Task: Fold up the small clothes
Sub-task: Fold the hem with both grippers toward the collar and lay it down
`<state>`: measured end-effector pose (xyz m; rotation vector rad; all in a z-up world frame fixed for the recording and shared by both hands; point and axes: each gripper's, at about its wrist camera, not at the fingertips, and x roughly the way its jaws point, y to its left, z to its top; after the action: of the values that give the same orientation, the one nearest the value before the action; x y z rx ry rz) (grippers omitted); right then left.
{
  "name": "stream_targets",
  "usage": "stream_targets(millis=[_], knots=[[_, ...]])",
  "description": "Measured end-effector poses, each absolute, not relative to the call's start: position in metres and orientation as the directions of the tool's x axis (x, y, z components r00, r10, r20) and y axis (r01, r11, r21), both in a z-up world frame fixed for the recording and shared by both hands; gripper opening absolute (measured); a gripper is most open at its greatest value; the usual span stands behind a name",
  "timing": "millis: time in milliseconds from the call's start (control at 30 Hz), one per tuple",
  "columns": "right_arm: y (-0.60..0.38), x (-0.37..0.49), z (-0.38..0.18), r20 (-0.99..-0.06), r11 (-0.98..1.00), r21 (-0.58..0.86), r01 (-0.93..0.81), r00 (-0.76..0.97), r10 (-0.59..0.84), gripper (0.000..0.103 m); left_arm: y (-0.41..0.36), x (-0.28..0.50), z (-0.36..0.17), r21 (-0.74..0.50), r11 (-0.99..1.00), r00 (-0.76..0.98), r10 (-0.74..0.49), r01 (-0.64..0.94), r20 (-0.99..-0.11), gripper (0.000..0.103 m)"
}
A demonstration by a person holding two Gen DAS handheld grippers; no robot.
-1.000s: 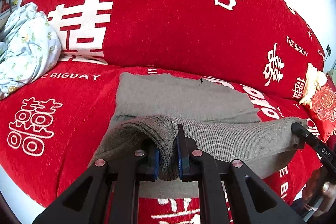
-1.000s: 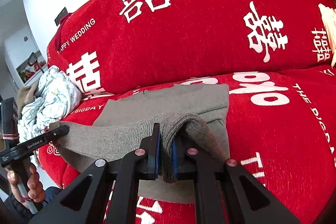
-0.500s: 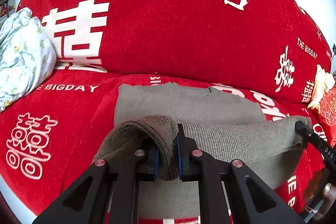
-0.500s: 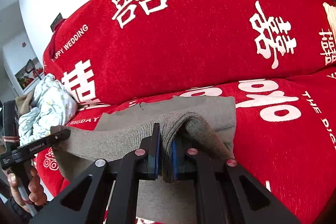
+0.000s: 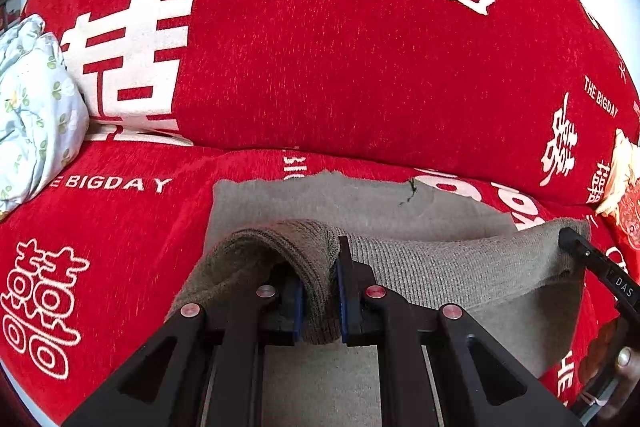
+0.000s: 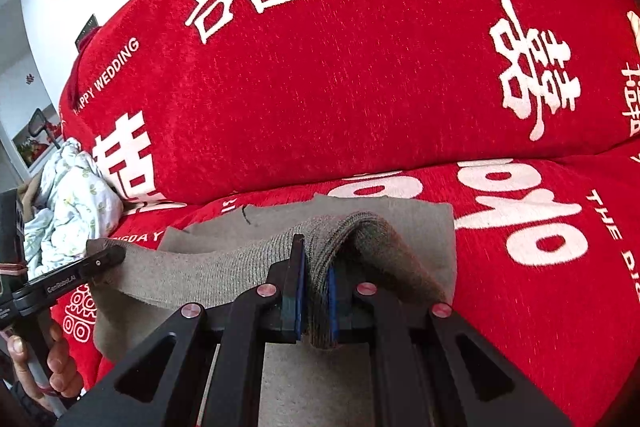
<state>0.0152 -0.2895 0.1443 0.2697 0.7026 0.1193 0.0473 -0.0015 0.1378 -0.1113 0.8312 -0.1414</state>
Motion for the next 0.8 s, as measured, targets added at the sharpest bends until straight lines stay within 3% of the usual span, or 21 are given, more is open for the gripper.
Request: stream_targets(millis=[800], knots=[[-0.293, 0.091, 0.124, -0.689, 0.964, 0.265, 0.032, 0.705, 0.166, 0.010, -0.002, 0.121, 0.114, -0.156, 0.985, 0.599, -0.171, 0.077, -0.782, 0.013]])
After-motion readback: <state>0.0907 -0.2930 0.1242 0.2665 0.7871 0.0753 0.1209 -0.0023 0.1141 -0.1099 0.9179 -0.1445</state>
